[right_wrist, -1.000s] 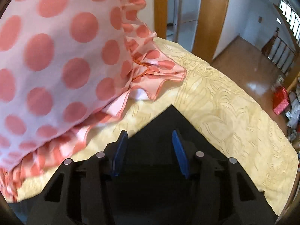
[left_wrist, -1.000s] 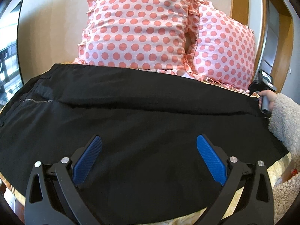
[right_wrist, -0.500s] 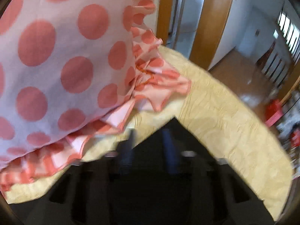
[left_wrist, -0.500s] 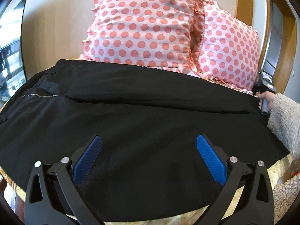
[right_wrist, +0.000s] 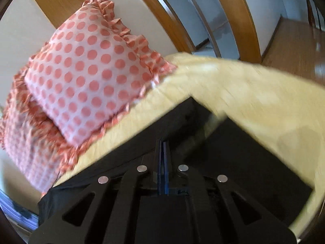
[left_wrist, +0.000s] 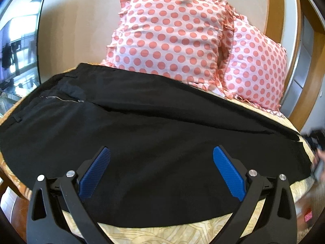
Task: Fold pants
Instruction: 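Grasp the trouser leg hem with the right gripper and lift it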
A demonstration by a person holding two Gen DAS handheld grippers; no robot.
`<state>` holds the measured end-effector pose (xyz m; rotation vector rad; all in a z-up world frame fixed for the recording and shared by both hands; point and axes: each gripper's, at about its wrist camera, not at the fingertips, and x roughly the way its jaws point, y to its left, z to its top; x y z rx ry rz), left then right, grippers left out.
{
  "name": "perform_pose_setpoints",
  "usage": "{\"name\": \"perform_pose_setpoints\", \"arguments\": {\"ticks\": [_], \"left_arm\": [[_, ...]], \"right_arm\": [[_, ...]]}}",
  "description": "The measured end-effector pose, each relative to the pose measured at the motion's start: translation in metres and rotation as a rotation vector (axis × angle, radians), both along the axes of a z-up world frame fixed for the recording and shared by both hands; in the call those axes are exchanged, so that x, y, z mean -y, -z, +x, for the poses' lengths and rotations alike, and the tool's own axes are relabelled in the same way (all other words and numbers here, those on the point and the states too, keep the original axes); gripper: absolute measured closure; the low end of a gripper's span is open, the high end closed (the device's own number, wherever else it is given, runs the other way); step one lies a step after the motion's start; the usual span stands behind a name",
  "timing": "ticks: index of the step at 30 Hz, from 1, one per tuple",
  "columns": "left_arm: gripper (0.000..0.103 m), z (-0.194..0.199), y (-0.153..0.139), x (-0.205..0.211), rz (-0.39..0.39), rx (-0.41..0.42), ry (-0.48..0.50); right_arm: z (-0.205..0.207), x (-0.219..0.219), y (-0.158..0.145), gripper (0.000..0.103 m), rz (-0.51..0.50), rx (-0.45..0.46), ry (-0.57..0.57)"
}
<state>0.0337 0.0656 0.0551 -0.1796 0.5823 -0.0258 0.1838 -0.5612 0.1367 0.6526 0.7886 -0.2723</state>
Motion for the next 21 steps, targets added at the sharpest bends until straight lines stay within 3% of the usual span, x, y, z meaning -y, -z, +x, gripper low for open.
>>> {"name": "perform_pose_setpoints", "arguments": {"ticks": [5,9,11,12,13,16,17,18,21], "left_arm": [[0.002,0.012,-0.015,-0.012,0.04,0.003,-0.07],[0.002,0.023,-0.026,-0.031,0.035,0.012,-0.124],[0.002,0.026,-0.03,-0.041,0.007,0.021,-0.126],[0.002,0.029,-0.032,-0.046,-0.017,0.034,-0.12],[0.002,0.033,-0.034,-0.051,-0.051,0.052,-0.11],[0.002,0.056,-0.037,-0.065,-0.12,0.03,-0.124],[0.002,0.065,-0.036,-0.067,-0.131,0.015,-0.132],[0.002,0.074,-0.036,-0.071,-0.144,0.001,-0.139],[0.004,0.108,-0.035,-0.083,-0.19,-0.052,-0.156]], "right_arm": [[-0.015,0.008,0.024,0.1,0.086,-0.069,0.001],[-0.014,0.012,0.024,0.09,0.116,-0.094,0.027],[-0.01,0.012,0.023,0.074,0.112,-0.085,0.023],[-0.009,0.013,0.024,0.059,0.122,-0.082,0.03],[-0.009,0.015,0.026,0.056,0.146,-0.072,0.038],[-0.004,0.018,0.03,0.059,0.178,-0.044,0.05],[-0.002,0.019,0.031,0.066,0.184,-0.029,0.046],[0.0,0.021,0.033,0.097,0.189,-0.009,0.035],[-0.001,0.03,0.037,0.101,0.234,0.046,0.018]]}}
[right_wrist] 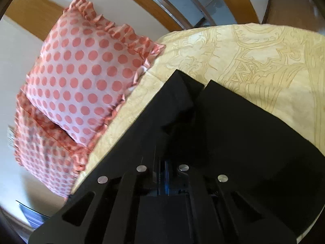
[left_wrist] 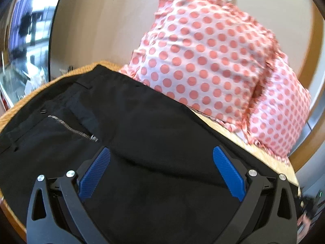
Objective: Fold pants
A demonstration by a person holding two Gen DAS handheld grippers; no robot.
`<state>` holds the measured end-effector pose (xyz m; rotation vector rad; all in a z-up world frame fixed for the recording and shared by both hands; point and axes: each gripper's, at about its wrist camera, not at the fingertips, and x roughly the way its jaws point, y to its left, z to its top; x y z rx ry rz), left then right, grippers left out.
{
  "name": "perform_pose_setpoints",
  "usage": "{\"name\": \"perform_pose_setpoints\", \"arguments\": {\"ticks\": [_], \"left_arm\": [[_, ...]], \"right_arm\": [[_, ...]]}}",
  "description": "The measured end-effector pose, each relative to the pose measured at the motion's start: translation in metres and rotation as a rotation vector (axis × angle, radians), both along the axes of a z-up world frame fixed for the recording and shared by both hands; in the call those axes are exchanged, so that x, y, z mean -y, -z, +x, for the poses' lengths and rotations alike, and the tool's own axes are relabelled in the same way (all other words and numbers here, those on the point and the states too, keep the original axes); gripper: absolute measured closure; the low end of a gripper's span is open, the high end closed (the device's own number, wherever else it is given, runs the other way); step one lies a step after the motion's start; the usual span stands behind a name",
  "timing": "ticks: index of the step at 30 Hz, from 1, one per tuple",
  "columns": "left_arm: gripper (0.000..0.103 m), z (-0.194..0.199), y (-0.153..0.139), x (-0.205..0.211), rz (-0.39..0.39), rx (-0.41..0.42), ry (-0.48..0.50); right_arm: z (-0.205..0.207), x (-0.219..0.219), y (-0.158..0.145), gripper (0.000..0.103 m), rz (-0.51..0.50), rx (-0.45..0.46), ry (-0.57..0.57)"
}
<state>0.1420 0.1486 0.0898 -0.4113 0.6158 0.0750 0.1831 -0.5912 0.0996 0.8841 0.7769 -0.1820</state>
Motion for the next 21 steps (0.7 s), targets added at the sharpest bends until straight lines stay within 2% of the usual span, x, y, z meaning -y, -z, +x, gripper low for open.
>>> {"name": "perform_pose_setpoints", "arguments": {"ticks": [2,3,6,10,13,14,15,16,17,18,21], "left_arm": [[0.009,0.027,0.001,-0.009,-0.034,-0.039,-0.011],[0.014,0.039,0.003,-0.013,-0.056,-0.058,-0.014],[0.021,0.087,0.012,-0.02,-0.119,-0.138,-0.03],[0.028,0.158,0.027,-0.017,-0.114,-0.262,-0.079],[0.038,0.195,0.039,-0.017,-0.125,-0.322,-0.119],[0.045,0.208,0.043,-0.017,-0.13,-0.335,-0.127],[0.058,0.218,0.046,-0.016,-0.131,-0.348,-0.133],[0.065,0.224,0.048,-0.016,-0.127,-0.356,-0.132],[0.082,0.228,0.05,-0.017,-0.131,-0.364,-0.132],[0.091,0.227,0.051,-0.018,-0.14,-0.365,-0.135],[0.097,0.204,0.038,-0.024,-0.138,-0.317,-0.138]], "right_arm": [[-0.014,0.007,-0.007,0.101,0.017,0.071,0.001],[-0.019,0.008,-0.011,0.101,0.008,0.083,0.003],[-0.03,0.011,-0.019,0.101,-0.024,0.098,0.001],[-0.033,0.013,-0.02,0.101,-0.006,0.103,-0.008],[-0.032,0.01,-0.025,0.101,-0.039,0.111,-0.025],[-0.033,0.01,-0.026,0.101,-0.053,0.113,-0.031],[-0.032,0.008,-0.028,0.101,-0.076,0.114,-0.039],[-0.032,0.006,-0.029,0.101,-0.093,0.113,-0.044],[-0.032,0.006,-0.029,0.101,-0.102,0.113,-0.047],[-0.031,0.006,-0.028,0.101,-0.099,0.114,-0.049],[-0.03,0.008,-0.026,0.101,-0.092,0.111,-0.048]]}}
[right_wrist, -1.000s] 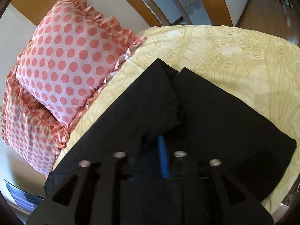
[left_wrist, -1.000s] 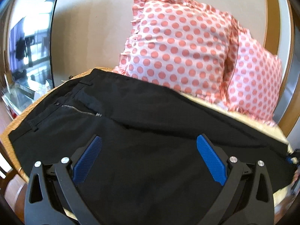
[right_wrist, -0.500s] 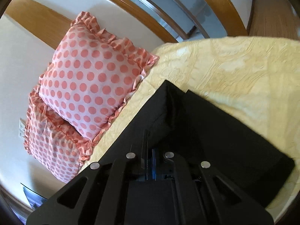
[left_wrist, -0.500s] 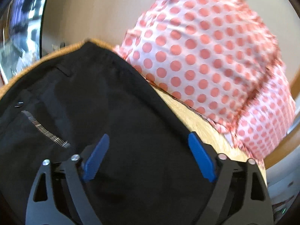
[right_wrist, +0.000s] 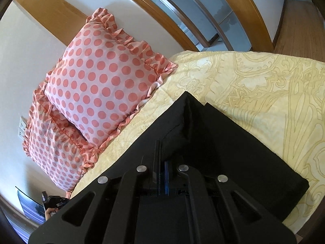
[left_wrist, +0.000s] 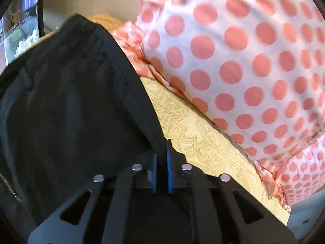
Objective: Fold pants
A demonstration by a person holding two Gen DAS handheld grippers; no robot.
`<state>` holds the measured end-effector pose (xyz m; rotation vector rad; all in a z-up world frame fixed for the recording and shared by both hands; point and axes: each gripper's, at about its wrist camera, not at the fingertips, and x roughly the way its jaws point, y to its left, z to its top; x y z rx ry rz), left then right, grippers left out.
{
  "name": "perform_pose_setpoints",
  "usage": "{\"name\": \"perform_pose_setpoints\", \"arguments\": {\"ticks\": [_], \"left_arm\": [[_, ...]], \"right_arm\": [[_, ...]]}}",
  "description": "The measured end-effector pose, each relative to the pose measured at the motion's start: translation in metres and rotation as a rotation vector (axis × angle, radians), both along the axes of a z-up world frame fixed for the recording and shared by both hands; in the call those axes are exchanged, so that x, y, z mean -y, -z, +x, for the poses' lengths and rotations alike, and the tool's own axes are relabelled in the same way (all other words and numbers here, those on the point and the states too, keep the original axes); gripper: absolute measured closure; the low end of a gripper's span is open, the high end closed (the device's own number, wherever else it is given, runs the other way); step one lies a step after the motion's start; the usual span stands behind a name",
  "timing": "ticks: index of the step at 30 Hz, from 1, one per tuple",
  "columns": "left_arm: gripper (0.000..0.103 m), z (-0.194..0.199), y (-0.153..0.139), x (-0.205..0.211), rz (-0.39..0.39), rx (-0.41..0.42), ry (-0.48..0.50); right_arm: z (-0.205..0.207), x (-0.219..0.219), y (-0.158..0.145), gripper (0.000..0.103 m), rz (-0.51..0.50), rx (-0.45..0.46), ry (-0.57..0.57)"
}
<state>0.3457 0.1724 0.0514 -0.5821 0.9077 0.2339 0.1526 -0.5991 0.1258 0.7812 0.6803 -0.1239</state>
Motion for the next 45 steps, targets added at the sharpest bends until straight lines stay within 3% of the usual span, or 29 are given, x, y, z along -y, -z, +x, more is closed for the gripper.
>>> {"name": "perform_pose_setpoints", "arguments": {"ticks": [4,6,8,11,14,16,19,24,27,29,32,39,45], "left_arm": [[0.098,-0.076,-0.048,-0.006,-0.008,0.168,0.009],[0.097,-0.145,-0.064,-0.013,-0.001,0.273,0.015],[0.097,-0.212,-0.066,-0.017,0.009,0.324,0.006],[0.097,-0.284,-0.034,-0.02,0.001,0.274,-0.025],[0.097,-0.317,0.002,-0.024,-0.051,0.198,-0.05],[0.097,-0.33,0.018,-0.027,-0.084,0.181,-0.08],[0.096,-0.339,0.02,-0.025,-0.067,0.196,-0.088],[0.094,-0.338,0.02,-0.021,-0.052,0.202,-0.086],[0.097,-0.339,0.021,-0.021,-0.047,0.198,-0.073],[0.098,-0.343,0.018,-0.021,-0.046,0.21,-0.057],[0.099,-0.353,0.014,-0.02,-0.027,0.212,-0.035],[0.099,-0.366,0.026,-0.023,-0.03,0.195,-0.03],[0.096,-0.376,0.031,-0.014,0.048,0.227,-0.028]], "right_arm": [[-0.007,0.004,-0.007,0.101,-0.021,0.029,0.01],[-0.014,0.01,-0.013,0.101,-0.032,0.052,0.022],[-0.022,0.015,-0.018,0.101,-0.042,0.066,0.033],[-0.031,0.02,-0.018,0.101,-0.057,0.062,0.055],[-0.035,0.024,-0.007,0.1,-0.044,0.026,0.074],[-0.036,0.026,0.004,0.1,-0.012,-0.006,0.087],[-0.04,0.03,0.012,0.1,0.018,-0.023,0.098],[-0.05,0.032,0.002,0.1,0.019,-0.004,0.092],[-0.05,0.036,0.007,0.1,0.048,-0.043,0.093],[-0.057,0.038,0.004,0.1,0.069,-0.021,0.101],[-0.069,0.036,-0.003,0.1,0.008,-0.035,0.109],[-0.088,0.037,0.02,0.1,0.019,-0.103,0.137],[-0.088,0.031,0.024,0.1,-0.055,-0.119,0.128]]}}
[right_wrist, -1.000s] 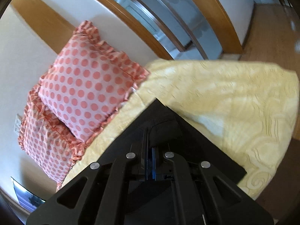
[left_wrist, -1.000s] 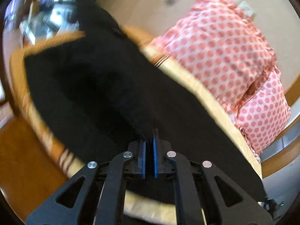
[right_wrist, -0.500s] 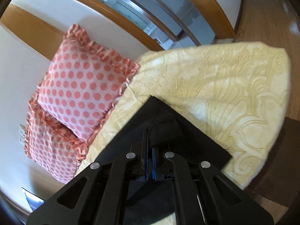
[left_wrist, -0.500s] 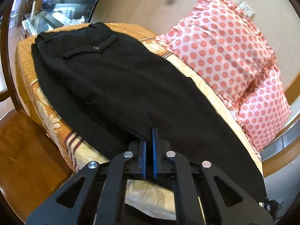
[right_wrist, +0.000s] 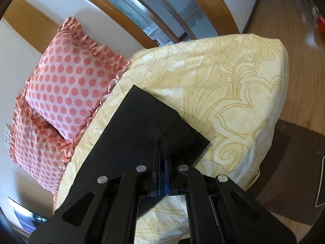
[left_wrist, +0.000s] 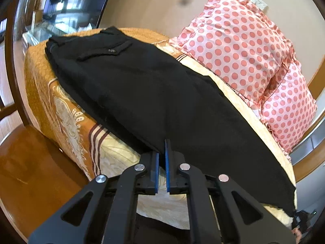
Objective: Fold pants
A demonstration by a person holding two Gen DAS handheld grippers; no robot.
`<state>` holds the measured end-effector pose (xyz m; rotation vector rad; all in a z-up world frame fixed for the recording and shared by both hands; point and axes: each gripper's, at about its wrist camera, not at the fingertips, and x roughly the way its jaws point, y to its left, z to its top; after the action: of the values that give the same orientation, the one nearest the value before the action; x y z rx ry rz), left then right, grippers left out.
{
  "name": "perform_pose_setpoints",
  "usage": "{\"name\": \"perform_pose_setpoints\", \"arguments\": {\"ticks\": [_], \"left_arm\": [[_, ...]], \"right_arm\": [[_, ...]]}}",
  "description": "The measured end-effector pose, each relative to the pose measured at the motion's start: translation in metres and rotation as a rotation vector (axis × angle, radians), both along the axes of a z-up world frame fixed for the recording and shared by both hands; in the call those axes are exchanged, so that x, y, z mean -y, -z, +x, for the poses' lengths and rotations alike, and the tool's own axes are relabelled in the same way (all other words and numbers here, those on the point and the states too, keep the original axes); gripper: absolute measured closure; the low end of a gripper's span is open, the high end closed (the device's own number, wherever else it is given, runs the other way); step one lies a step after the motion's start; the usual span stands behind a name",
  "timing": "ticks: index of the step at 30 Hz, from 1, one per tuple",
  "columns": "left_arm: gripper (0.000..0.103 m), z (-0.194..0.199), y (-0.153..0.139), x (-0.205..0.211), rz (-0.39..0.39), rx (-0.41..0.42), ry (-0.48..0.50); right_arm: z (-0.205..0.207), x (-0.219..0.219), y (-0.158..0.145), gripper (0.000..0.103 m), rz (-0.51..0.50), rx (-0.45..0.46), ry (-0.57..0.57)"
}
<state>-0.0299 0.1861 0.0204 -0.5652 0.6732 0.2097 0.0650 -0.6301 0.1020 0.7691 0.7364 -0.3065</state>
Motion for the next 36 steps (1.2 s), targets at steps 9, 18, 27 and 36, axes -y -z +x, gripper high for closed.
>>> {"name": "perform_pose_setpoints", "arguments": {"ticks": [9,18,27,36], "left_arm": [[0.041,-0.04,-0.042,-0.012,0.225,0.185,-0.192],[0.033,0.003,-0.033,-0.013,0.227,0.135,-0.083],[0.028,0.009,-0.003,-0.025,0.151,0.091,-0.057],[0.024,0.009,-0.001,-0.029,0.124,0.109,-0.047]], "right_arm": [[-0.03,0.012,-0.032,0.038,-0.134,0.072,0.091],[-0.028,0.006,-0.009,0.06,-0.008,0.06,0.086],[-0.012,-0.013,-0.006,0.092,0.01,0.099,0.042],[0.063,-0.251,-0.06,0.092,0.024,0.358,-0.647]]}}
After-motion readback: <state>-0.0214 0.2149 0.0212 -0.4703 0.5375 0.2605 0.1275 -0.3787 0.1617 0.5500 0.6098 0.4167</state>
